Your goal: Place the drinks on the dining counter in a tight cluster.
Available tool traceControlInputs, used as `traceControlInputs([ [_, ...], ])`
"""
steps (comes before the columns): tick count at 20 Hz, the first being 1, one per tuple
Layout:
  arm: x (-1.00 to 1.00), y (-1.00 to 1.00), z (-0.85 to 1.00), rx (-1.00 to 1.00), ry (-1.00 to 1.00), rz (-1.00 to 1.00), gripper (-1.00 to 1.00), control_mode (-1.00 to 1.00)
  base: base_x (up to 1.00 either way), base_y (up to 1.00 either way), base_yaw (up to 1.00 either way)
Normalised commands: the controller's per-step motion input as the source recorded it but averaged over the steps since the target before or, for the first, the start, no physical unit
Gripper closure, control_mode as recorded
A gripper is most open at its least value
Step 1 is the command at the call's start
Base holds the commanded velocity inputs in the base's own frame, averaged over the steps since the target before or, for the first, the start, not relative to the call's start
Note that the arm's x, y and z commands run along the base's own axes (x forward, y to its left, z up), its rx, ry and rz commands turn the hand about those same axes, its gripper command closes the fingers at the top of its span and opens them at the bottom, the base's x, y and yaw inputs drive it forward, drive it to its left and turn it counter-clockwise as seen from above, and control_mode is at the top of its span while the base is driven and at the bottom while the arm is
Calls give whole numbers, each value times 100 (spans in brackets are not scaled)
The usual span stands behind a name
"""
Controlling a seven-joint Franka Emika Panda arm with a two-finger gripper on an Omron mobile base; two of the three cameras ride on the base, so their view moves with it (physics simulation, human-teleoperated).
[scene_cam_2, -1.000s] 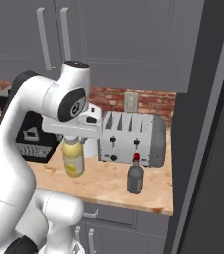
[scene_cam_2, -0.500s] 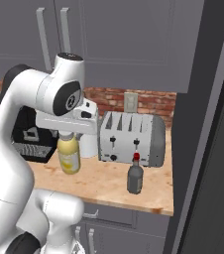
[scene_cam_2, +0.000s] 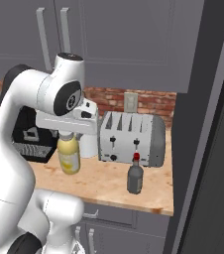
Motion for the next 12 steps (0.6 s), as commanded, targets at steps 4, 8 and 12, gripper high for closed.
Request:
traceControlInputs([
  [4,0,0,0,0,0,0,100,100,-91,11,23],
  [8,0,0,0,0,0,0,100,100,-58,40,43],
  [12,0,0,0,0,0,0,100,100,-3,39,50],
])
